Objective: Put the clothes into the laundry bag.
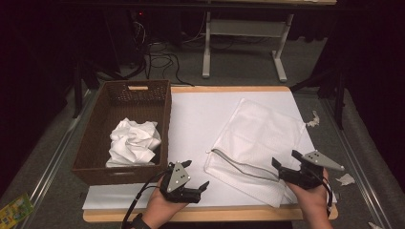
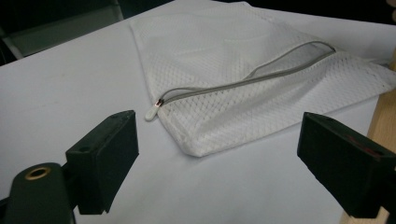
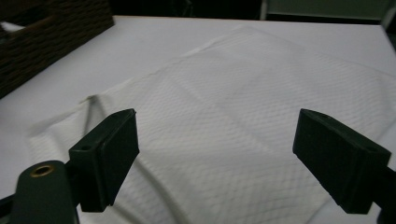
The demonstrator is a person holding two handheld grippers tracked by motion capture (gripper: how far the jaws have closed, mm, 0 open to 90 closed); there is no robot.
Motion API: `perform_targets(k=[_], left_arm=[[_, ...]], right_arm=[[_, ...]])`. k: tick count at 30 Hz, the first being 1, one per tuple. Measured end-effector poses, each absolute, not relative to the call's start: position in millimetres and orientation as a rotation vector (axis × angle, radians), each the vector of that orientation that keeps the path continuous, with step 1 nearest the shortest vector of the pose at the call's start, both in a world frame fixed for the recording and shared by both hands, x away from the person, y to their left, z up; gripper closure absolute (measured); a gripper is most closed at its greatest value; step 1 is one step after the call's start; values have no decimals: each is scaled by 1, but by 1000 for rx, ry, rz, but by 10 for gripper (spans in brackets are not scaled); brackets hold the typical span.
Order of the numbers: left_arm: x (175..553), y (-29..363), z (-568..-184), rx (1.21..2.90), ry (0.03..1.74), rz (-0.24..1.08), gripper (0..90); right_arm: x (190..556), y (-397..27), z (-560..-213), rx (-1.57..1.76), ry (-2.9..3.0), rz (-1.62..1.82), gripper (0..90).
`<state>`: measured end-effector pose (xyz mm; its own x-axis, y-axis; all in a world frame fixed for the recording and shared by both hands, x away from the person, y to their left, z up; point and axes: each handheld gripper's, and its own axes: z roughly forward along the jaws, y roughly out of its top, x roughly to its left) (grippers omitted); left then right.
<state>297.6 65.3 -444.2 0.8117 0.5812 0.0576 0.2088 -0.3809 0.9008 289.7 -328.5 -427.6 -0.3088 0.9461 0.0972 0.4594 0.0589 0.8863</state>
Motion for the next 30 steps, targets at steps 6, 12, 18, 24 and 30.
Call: perform_targets(k=[6, 12, 18, 24, 30], left_arm=[[298, 64, -444, 1970, 591, 420, 136], [297, 68, -439, 1956, 604, 407, 141], [296, 75, -427, 1922, 599, 403, 144], [292, 83, -413, 1905, 607, 420, 152], [292, 96, -406, 1882, 651, 451, 146]], right_arm=[[282, -318, -430, 1274, 1906, 1171, 132], [287, -328, -428, 1274, 1877, 1234, 138], [286, -326, -425, 1254, 1877, 1260, 137], [285, -319, -424, 1234, 1904, 1238, 136], [285, -318, -425, 1249, 1906, 1235, 139]])
